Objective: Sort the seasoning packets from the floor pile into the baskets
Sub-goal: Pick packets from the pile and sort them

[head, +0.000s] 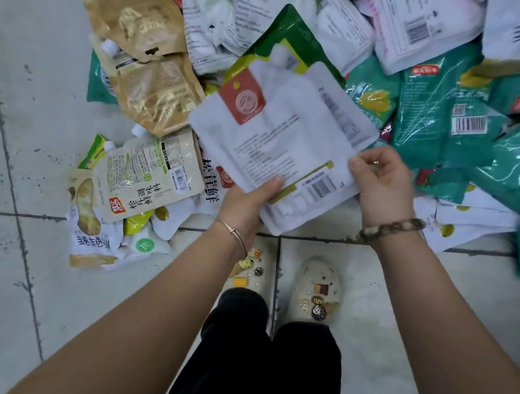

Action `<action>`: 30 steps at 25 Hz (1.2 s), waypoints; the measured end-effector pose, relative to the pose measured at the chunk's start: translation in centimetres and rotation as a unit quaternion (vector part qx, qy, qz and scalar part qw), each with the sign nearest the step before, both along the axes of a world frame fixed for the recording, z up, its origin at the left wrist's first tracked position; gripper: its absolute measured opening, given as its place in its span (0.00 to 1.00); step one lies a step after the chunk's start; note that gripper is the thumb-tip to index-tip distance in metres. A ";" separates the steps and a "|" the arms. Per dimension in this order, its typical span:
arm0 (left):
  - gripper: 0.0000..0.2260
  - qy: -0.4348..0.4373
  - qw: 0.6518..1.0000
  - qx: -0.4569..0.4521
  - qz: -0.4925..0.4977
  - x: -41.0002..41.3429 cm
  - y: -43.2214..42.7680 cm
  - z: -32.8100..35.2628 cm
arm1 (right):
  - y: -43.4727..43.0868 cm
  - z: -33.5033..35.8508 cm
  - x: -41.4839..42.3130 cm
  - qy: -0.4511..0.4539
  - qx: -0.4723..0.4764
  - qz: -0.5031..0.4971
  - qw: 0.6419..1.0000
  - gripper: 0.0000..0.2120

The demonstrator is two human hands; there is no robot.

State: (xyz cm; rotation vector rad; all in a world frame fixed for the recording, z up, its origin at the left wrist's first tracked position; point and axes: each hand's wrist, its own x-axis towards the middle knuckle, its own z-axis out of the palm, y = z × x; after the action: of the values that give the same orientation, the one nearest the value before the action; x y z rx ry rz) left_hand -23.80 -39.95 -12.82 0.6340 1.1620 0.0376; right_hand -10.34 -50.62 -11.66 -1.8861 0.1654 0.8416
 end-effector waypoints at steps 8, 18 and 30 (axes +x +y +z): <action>0.09 0.194 0.953 -0.005 0.233 -5.4 -0.4 -2.5 | 6.5 -4.0 -1.1 -0.155 -0.085 0.370 0.912 0.17; 0.08 0.259 0.942 0.006 0.213 -6.9 0.0 -4.1 | 8.7 -7.6 4.5 -0.433 -0.266 0.638 0.578 0.31; 0.16 0.248 0.958 0.055 0.129 -4.8 0.9 -2.9 | 7.1 -6.1 6.0 -0.312 -0.315 0.675 0.590 0.13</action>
State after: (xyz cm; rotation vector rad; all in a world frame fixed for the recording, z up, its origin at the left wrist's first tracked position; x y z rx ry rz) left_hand -28.56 -39.01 -15.71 0.6014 1.7359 0.1738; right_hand -4.35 -43.49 -17.77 -2.7282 -1.8865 0.9982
